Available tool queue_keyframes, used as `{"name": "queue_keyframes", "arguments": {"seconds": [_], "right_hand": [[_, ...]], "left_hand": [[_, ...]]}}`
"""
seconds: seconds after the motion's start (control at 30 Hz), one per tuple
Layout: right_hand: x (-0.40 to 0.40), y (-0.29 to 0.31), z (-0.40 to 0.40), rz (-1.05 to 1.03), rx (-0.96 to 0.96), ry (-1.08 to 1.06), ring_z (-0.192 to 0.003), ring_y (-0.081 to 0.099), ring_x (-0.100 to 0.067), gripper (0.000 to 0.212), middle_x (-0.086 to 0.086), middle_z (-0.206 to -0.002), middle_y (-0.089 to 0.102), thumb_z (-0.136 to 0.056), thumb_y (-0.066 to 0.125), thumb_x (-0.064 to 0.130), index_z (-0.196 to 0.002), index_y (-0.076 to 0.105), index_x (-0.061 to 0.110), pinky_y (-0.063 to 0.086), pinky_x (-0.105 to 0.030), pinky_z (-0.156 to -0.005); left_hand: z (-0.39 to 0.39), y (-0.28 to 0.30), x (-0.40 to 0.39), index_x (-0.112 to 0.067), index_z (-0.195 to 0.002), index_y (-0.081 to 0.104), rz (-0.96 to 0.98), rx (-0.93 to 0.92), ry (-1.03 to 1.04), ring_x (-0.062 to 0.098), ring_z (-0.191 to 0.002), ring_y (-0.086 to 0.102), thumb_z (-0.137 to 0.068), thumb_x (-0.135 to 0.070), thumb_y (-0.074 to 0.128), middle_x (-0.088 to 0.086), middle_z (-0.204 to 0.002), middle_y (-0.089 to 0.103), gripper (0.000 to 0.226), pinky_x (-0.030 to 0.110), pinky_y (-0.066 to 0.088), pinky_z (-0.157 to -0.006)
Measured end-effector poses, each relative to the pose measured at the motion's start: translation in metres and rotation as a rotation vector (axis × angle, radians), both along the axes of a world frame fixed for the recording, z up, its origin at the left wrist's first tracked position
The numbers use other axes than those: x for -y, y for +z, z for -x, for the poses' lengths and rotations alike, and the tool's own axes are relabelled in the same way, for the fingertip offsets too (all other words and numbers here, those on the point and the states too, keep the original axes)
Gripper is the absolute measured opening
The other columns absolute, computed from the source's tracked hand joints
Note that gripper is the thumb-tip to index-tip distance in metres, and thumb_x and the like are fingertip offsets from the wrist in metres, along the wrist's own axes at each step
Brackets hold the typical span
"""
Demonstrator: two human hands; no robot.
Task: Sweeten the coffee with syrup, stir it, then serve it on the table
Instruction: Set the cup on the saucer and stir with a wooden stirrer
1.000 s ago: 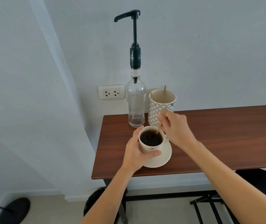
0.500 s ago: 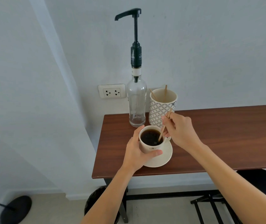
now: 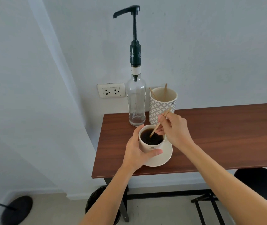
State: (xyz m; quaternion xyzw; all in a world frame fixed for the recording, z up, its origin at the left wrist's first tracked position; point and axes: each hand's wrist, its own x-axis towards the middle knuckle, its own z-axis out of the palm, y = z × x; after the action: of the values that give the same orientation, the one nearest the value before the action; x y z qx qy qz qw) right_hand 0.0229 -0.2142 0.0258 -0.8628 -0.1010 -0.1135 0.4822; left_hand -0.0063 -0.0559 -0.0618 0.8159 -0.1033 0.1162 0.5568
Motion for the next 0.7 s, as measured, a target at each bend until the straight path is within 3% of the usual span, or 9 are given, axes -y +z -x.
{"name": "queue_keyframes", "arguments": {"seconds": [0.17,0.27,0.43,0.6,0.7], "right_hand": [[0.011,0.005,-0.006,0.065,0.045,-0.076,-0.053,0.072,-0.015,0.029,-0.010,-0.065,0.073,-0.103,0.051,0.021,-0.083,0.061,0.002,0.063,-0.030,-0.061],[0.008,0.004,0.000,-0.023,-0.073,0.007,-0.055,0.074,-0.015,0.023,-0.011,-0.068,0.075,-0.102,0.052,0.020,-0.087,0.063,0.005,0.064,-0.028,-0.061],[0.003,-0.003,-0.005,0.020,0.035,-0.059,-0.054,0.072,-0.008,0.029,-0.005,-0.066,0.074,-0.103,0.051,0.024,-0.085,0.061,0.003,0.063,-0.028,-0.061],[0.004,0.000,-0.001,-0.024,-0.068,0.002,-0.055,0.074,-0.011,0.024,-0.007,-0.068,0.075,-0.103,0.052,0.021,-0.088,0.063,0.005,0.063,-0.024,-0.060],[-0.003,-0.004,-0.002,0.010,0.007,-0.030,-0.057,0.073,-0.007,0.027,-0.002,-0.067,0.073,-0.103,0.051,0.023,-0.086,0.062,0.005,0.060,-0.019,-0.059]], "left_hand": [[0.000,0.001,0.001,-0.054,-0.130,0.039,-0.001,0.008,0.010,-0.003,-0.125,0.054,-0.063,-0.035,0.094,-0.020,-0.131,0.060,0.089,0.011,0.041,-0.102],[0.000,0.001,0.000,-0.052,-0.131,0.039,0.004,0.011,0.008,0.003,-0.125,0.056,-0.063,-0.034,0.094,-0.017,-0.130,0.062,0.089,0.017,0.044,-0.103],[0.000,0.000,0.001,-0.055,-0.130,0.038,-0.001,0.005,0.012,0.000,-0.125,0.056,-0.062,-0.037,0.094,-0.020,-0.130,0.061,0.091,0.019,0.044,-0.104],[0.000,0.000,0.000,-0.053,-0.131,0.038,-0.004,0.007,0.014,0.001,-0.123,0.057,-0.063,-0.034,0.094,-0.018,-0.130,0.062,0.091,0.016,0.044,-0.103],[0.000,0.000,0.001,-0.052,-0.131,0.038,-0.003,0.010,0.007,0.002,-0.124,0.057,-0.063,-0.034,0.094,-0.018,-0.130,0.062,0.091,0.015,0.044,-0.102]]}}
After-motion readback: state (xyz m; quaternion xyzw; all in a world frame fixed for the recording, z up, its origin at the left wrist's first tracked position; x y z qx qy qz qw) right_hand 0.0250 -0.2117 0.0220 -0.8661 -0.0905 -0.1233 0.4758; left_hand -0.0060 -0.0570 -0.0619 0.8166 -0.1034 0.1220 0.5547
